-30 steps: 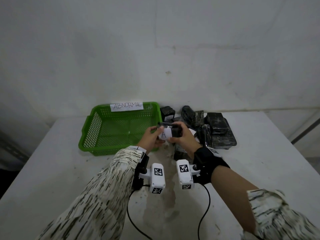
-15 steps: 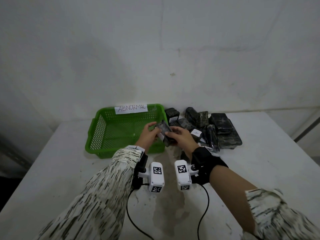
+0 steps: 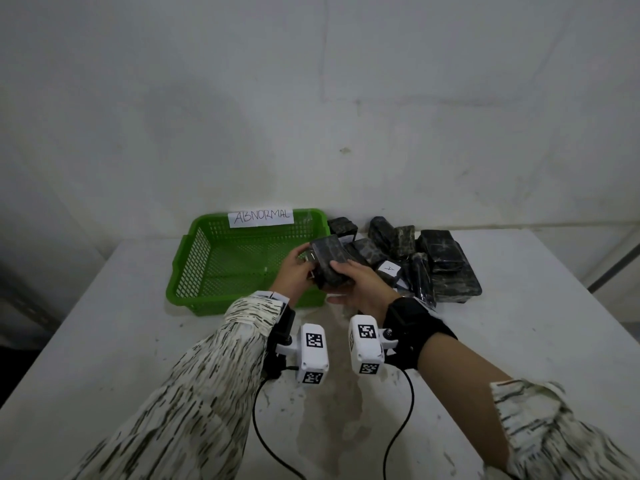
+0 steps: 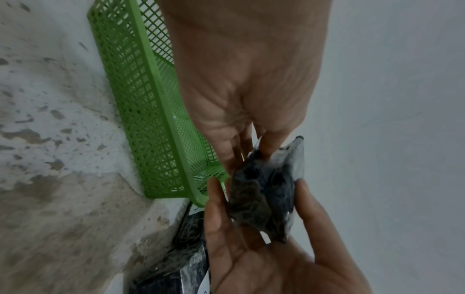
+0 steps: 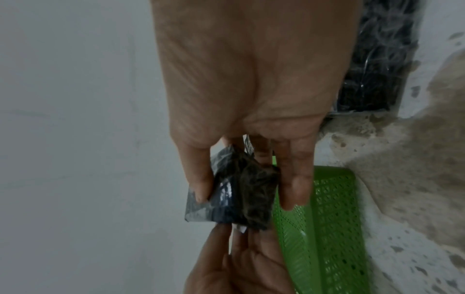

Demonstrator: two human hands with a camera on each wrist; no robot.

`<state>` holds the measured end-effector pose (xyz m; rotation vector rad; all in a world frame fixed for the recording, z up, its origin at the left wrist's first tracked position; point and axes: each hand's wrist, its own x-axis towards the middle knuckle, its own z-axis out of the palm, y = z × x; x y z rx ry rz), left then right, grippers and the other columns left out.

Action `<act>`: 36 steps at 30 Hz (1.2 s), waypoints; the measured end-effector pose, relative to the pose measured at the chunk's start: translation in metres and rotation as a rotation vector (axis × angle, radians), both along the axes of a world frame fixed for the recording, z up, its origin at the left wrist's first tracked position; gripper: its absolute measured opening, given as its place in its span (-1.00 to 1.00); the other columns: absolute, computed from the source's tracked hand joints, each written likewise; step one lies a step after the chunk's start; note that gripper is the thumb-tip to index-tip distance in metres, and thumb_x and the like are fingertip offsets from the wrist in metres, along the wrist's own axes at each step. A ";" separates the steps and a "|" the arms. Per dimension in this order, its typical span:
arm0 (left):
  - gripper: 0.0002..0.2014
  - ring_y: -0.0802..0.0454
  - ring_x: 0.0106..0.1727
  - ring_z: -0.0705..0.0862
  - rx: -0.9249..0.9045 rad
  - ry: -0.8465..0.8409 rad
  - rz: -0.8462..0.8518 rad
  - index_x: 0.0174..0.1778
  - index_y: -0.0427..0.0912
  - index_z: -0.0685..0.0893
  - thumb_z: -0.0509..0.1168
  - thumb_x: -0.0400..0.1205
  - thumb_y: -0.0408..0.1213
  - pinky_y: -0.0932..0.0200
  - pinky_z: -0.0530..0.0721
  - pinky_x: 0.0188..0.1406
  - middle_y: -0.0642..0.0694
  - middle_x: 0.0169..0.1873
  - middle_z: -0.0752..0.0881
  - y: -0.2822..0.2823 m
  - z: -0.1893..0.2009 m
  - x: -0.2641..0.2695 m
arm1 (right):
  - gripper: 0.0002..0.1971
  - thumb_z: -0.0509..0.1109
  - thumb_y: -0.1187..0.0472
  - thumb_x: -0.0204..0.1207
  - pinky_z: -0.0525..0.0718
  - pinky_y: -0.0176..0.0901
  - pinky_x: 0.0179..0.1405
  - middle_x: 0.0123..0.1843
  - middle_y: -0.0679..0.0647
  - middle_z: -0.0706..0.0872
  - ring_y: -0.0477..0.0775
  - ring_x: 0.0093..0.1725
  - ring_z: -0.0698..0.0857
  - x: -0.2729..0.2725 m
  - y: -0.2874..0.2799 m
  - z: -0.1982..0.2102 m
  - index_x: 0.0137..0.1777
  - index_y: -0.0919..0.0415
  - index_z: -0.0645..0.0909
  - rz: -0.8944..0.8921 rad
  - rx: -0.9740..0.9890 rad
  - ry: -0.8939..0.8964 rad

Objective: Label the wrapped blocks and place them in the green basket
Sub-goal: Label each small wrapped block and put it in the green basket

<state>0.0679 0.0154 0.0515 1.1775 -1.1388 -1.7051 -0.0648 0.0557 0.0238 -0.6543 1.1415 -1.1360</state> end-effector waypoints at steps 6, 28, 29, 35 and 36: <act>-0.66 -0.19 0.15 0.58 0.032 -0.057 0.008 0.43 -0.25 0.45 0.04 0.74 -0.33 0.07 0.61 -0.08 -0.32 0.28 0.59 0.001 -0.002 -0.005 | -0.59 0.41 0.37 0.54 0.74 -0.17 -0.16 0.14 0.28 0.70 0.12 -0.04 0.71 0.003 -0.002 -0.002 0.37 0.45 0.52 -0.105 -0.034 0.054; -0.56 -0.31 0.29 0.58 -0.090 -0.158 -0.134 0.45 -0.25 0.37 0.25 0.64 -0.44 -0.06 0.61 0.14 -0.40 0.33 0.54 0.003 -0.008 0.007 | -0.53 0.33 -0.05 0.60 0.72 0.03 -0.14 0.20 0.26 0.67 0.21 0.11 0.72 0.003 0.005 0.001 0.38 0.25 0.55 0.038 0.032 0.105; -0.56 -0.30 0.32 0.56 -0.112 -0.177 -0.164 0.45 -0.23 0.37 0.24 0.64 -0.45 -0.03 0.60 0.15 -0.39 0.33 0.54 0.003 -0.008 0.008 | -0.51 0.33 -0.08 0.59 0.72 0.03 -0.14 0.18 0.22 0.68 0.21 0.11 0.72 0.002 0.006 0.001 0.39 0.22 0.55 0.048 0.038 0.101; -0.54 -0.27 0.34 0.55 -0.179 -0.235 -0.281 0.47 -0.20 0.36 0.25 0.64 -0.42 -0.02 0.60 0.19 -0.38 0.35 0.53 0.004 -0.012 0.011 | -0.51 0.39 -0.19 0.50 0.72 0.03 -0.12 0.29 0.23 0.65 0.25 0.18 0.71 0.003 0.005 0.000 0.29 0.11 0.54 0.015 0.076 0.165; -0.52 -0.25 0.35 0.54 -0.208 -0.255 -0.257 0.48 -0.20 0.35 0.27 0.63 -0.40 -0.04 0.59 0.24 -0.36 0.34 0.52 0.004 -0.014 0.009 | -0.52 0.40 -0.20 0.49 0.71 0.02 -0.13 0.28 0.21 0.66 0.23 0.17 0.71 0.003 0.005 0.001 0.25 0.11 0.54 -0.008 0.066 0.187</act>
